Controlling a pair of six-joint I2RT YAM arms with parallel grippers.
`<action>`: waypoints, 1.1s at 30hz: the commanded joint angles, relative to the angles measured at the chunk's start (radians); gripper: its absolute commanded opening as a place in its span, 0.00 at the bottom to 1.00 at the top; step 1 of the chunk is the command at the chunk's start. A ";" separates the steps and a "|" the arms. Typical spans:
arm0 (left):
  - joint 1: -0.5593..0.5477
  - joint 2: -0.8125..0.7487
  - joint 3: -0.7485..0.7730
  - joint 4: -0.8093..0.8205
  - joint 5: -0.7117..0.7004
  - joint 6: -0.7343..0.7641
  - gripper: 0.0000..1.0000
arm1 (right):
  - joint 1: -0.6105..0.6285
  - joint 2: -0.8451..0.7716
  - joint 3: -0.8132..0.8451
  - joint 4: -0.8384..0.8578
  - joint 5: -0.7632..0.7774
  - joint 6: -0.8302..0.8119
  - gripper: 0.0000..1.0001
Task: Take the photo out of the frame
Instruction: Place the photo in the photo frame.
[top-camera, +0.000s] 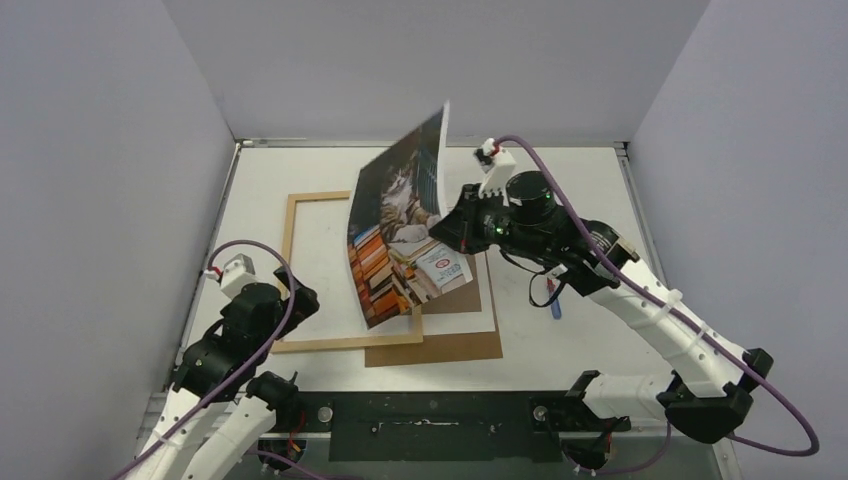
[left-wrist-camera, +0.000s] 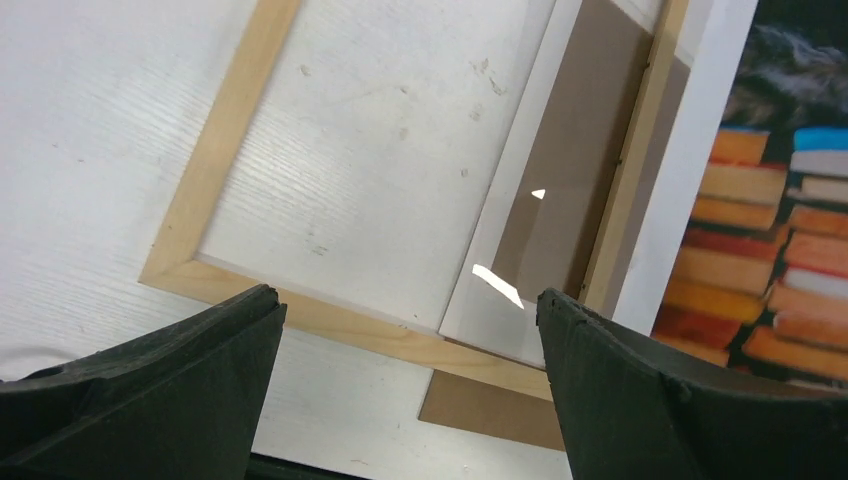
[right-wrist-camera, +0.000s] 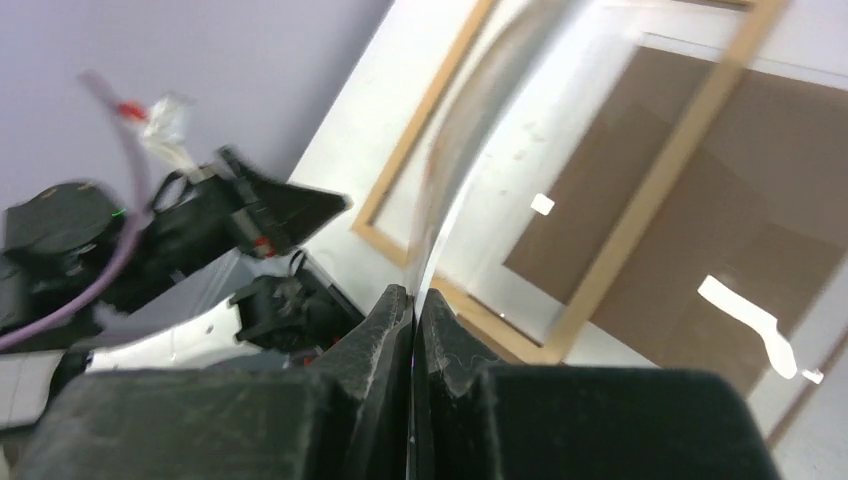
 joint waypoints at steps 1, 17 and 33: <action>0.002 -0.042 0.073 -0.063 -0.087 0.026 0.97 | -0.173 -0.156 -0.298 0.173 0.014 0.174 0.00; 0.002 0.124 -0.016 0.178 0.241 0.098 0.97 | -0.424 -0.292 -1.169 0.788 -0.169 0.623 0.00; 0.005 0.217 -0.019 0.297 0.392 0.171 0.97 | -0.440 -0.182 -0.808 -0.007 0.140 0.041 0.62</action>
